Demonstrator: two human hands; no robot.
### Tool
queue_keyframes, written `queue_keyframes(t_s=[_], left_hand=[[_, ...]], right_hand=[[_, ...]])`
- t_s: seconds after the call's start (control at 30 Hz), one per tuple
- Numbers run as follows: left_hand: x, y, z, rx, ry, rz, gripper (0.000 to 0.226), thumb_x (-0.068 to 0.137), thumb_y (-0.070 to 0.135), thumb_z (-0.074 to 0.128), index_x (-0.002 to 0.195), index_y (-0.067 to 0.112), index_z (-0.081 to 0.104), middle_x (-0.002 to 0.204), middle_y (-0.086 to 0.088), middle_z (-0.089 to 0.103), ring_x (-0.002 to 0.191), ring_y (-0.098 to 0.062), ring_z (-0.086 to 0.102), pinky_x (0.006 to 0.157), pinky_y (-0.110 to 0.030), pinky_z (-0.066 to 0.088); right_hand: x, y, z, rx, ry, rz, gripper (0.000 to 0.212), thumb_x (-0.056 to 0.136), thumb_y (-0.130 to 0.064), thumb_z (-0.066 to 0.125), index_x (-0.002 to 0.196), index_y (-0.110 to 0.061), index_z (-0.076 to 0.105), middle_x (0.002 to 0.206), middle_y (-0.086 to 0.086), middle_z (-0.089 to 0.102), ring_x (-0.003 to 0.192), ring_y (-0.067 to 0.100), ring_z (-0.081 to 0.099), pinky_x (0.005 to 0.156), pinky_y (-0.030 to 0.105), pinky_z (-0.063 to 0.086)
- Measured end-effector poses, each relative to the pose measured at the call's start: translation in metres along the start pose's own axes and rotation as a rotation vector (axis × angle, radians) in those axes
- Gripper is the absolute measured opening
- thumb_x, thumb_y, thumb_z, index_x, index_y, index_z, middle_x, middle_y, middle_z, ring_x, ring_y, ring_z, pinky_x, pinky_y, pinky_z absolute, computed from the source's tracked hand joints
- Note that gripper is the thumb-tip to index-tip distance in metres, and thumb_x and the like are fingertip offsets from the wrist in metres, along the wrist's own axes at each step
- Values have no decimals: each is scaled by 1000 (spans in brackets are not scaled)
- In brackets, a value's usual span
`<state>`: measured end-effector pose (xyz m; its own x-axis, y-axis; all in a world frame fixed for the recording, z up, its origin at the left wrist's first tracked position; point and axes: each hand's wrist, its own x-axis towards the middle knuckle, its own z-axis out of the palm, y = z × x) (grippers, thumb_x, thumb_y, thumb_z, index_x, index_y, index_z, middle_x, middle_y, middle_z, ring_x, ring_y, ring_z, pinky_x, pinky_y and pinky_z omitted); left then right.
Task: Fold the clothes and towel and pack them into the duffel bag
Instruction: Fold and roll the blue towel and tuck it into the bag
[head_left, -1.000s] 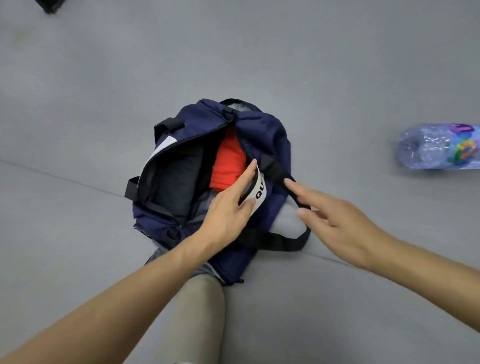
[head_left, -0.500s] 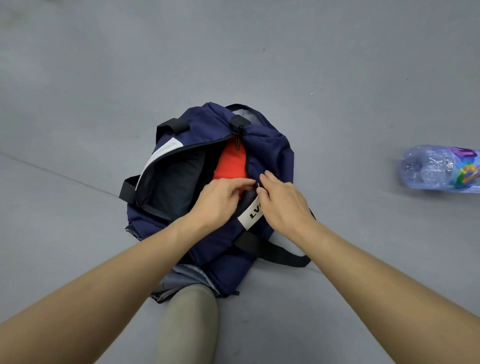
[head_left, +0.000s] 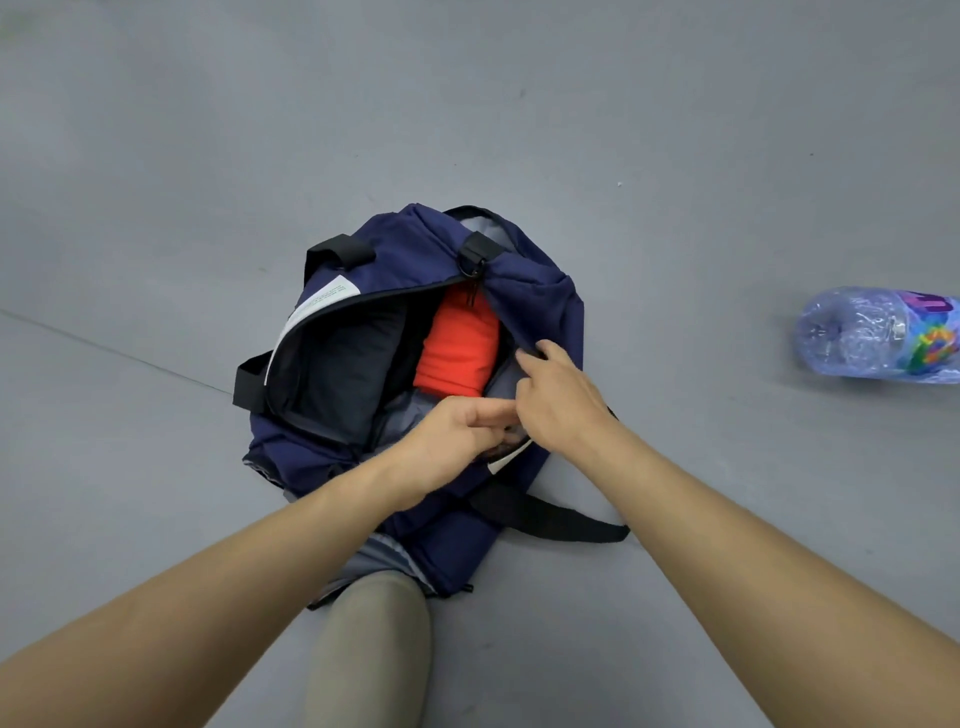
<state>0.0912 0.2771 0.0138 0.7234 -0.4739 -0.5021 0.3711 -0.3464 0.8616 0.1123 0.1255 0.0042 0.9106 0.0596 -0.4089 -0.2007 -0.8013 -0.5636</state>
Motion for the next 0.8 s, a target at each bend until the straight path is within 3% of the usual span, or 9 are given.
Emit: queue_keyframes(t_s=[0.07,0.17,0.27,0.37,0.57,0.7,0.8], left_hand=[[1,-5,-14,254,103,69,61,90,-13,40,121,29,71,115,11,73,113,-4,64,93,-18,50],[18,-17,-41,1040,283,335,58,90,2,50,142,26,56,152,-3,49,142,-25,43,115,-37,36],[36,-23,-49,1374,128,114,74,98,29,56,158,39,15,168,-8,-3,154,-34,3,122,-50,20],[46,-26,-45,1443,104,-28,80,99,38,53,159,39,-1,166,-4,-19,154,-32,-9,123,-49,13],[53,-23,-37,1492,145,-115,77,99,26,47,159,37,-1,167,-2,-19,154,-29,-9,122,-43,14],[51,-14,-29,1275,199,-32,67,102,47,45,159,38,10,169,-5,-6,154,-30,-3,125,-45,10],[40,1,-12,1030,309,125,57,104,37,47,158,32,26,167,-7,16,153,-30,13,125,-39,13]], right_hand=[[-5,1,-1,-59,8,-59,55,101,-14,34,155,-15,29,166,-2,13,135,36,42,106,42,41],[-16,4,-6,-27,64,-96,62,98,-7,35,158,-18,22,168,-7,5,138,33,40,106,43,42],[-26,9,-9,-18,87,-67,67,96,-2,38,158,-19,22,168,-8,2,137,30,42,103,40,44],[-36,19,-15,-51,177,-58,65,93,1,40,155,-18,30,168,-8,8,126,33,51,94,38,46],[-37,44,-44,-62,267,-26,61,93,-1,37,151,-19,36,167,-9,15,120,36,52,90,37,44],[-34,43,-35,57,142,-89,57,100,-15,41,155,-26,31,168,-9,7,128,29,48,99,36,42],[-43,42,-31,314,15,-127,52,102,-37,46,153,-43,32,167,-13,8,131,13,47,112,39,37]])
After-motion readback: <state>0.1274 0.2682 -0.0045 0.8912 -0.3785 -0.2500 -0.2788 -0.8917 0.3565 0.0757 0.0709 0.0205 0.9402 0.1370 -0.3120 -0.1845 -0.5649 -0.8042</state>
